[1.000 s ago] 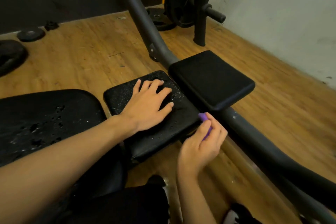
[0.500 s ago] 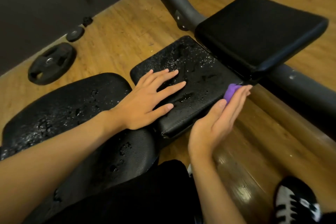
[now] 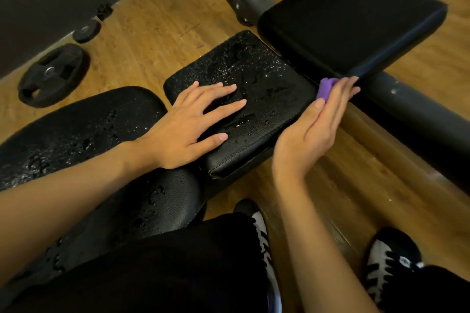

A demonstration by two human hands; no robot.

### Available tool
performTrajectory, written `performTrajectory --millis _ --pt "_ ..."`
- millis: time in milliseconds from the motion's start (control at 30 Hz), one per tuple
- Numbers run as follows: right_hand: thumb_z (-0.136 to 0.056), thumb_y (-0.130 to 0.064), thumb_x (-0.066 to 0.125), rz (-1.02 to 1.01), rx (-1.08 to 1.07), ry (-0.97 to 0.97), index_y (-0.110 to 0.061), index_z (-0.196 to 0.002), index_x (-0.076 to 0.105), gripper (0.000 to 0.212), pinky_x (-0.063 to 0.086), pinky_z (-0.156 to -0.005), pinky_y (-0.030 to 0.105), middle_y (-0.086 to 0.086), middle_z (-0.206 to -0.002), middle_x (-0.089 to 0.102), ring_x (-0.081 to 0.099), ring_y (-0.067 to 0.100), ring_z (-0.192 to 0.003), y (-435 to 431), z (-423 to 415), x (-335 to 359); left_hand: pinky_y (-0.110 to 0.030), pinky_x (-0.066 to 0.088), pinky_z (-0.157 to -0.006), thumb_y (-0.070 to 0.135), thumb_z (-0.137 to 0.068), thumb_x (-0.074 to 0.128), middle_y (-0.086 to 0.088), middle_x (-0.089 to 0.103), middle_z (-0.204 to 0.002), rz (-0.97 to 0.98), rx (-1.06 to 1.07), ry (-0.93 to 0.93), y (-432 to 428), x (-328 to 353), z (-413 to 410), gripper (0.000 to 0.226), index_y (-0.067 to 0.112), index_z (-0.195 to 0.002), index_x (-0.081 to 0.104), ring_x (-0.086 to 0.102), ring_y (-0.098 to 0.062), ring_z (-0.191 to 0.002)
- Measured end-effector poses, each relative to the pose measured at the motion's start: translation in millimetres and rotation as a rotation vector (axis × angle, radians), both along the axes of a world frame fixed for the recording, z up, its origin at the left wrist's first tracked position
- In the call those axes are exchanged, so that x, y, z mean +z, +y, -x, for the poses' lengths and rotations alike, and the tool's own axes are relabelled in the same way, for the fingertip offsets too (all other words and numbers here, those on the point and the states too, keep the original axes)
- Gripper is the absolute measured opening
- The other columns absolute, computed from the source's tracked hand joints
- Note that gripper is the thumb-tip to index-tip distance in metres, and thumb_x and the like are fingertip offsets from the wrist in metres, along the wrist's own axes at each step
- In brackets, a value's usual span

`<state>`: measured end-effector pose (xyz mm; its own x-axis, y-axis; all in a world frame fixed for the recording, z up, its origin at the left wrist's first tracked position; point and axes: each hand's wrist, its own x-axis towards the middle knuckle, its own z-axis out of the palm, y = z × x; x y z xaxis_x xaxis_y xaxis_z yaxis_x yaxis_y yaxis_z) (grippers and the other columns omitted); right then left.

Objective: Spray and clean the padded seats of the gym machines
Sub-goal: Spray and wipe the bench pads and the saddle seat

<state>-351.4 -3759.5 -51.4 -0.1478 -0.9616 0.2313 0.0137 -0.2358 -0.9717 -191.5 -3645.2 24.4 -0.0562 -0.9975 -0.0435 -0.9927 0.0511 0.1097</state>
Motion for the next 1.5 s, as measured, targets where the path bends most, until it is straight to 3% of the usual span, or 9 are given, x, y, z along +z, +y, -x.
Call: performTrajectory --millis 133,233,433,633,767,1000,1133,1300,1500 --pt "-0.101 0.0 0.038 0.147 0.102 0.045 0.014 -0.143 0.038 0.044 0.02 -0.123 0.046 0.03 -0.155 0.031 0.017 0.042 -0.151 56.5 -9.5 -11.4 -0.064 0.014 -0.121 0.052 -0.105 0.03 -0.003 0.022 -0.167 0.0 -0.001 0.001 -1.0 -0.8 0.6 0.06 0.026 -0.16 0.03 0.017 -0.025 -0.156" --pt "-0.104 -0.013 0.035 0.304 0.235 0.15 0.007 -0.146 0.034 0.047 0.021 -0.121 0.052 0.03 -0.153 0.032 0.017 0.041 -0.151 98.2 -11.3 -25.5 -0.065 0.014 -0.121 0.051 -0.106 0.03 -0.006 0.023 -0.167 0.009 -0.001 0.014 -1.3 -0.7 0.7 0.06 0.024 -0.159 0.033 0.018 -0.027 -0.155" --pt "-0.107 -0.02 0.029 0.394 0.15 0.226 0.004 -0.146 0.036 0.046 0.016 -0.122 0.053 0.024 -0.152 0.036 0.021 0.027 -0.15 46.4 1.1 -38.1 -0.065 0.014 -0.121 0.05 -0.106 0.031 -0.007 0.024 -0.166 0.012 -0.001 0.002 -1.1 -2.3 1.9 0.059 0.024 -0.158 0.034 0.019 -0.028 -0.155" --pt "-0.099 0.003 0.038 0.225 0.066 0.1 0.015 -0.141 0.041 0.044 0.014 -0.124 0.05 0.033 -0.152 0.035 0.022 0.047 -0.148 12.4 3.0 -21.5 -0.064 0.012 -0.121 0.049 -0.106 0.03 -0.007 0.023 -0.167 0.007 0.003 -0.006 -1.3 -3.0 1.0 0.058 0.025 -0.159 0.033 0.017 -0.028 -0.155" --pt "-0.103 -0.012 0.034 0.399 0.197 0.202 0.003 -0.139 0.05 0.042 0.018 -0.12 0.056 0.024 -0.149 0.042 0.023 0.038 -0.149 76.8 -7.6 -27.6 -0.064 0.014 -0.121 0.051 -0.106 0.03 -0.007 0.024 -0.166 0.008 -0.001 -0.012 -1.8 -2.7 0.2 0.059 0.026 -0.159 0.033 0.018 -0.028 -0.155" --pt "-0.106 -0.024 0.035 0.857 0.234 0.431 -0.016 -0.138 0.052 0.037 0.019 -0.122 0.042 0.006 -0.147 0.049 0.035 0.02 -0.147 83.3 -3.4 -51.9 -0.064 0.015 -0.12 0.054 -0.106 0.027 -0.006 0.025 -0.166 0.019 0.001 -0.013 -1.6 -4.0 0.2 0.06 0.026 -0.159 0.034 0.02 -0.027 -0.155" --pt "-0.106 -0.023 0.028 0.685 0.227 0.31 -0.002 -0.138 0.048 0.042 0.013 -0.122 0.05 0.011 -0.148 0.044 0.029 0.023 -0.149 40.0 3.6 -45.5 -0.063 0.013 -0.121 0.052 -0.105 0.031 -0.006 0.024 -0.166 0.019 0.005 -0.013 -1.7 -3.8 -0.5 0.059 0.027 -0.159 0.033 0.019 -0.027 -0.155" --pt "-0.103 -0.008 0.034 0.455 0.154 0.205 0.014 -0.136 0.047 0.041 0.011 -0.122 0.057 0.038 -0.146 0.039 0.023 0.039 -0.147 0.1 13.6 -41.4 -0.063 0.011 -0.122 0.05 -0.106 0.031 -0.006 0.024 -0.166 0.018 0.008 -0.004 -2.0 -4.2 0.5 0.058 0.027 -0.158 0.034 0.019 -0.027 -0.155" --pt "-0.099 0.01 0.036 0.315 0.087 0.095 0.018 -0.134 0.047 0.038 0.014 -0.123 0.057 0.036 -0.146 0.042 0.027 0.051 -0.144 -2.5 7.7 -22.1 -0.065 0.013 -0.12 0.05 -0.106 0.03 -0.008 0.026 -0.165 0.024 0.002 0.002 -2.8 -4.1 0.1 0.057 0.027 -0.158 0.035 0.021 -0.029 -0.154"
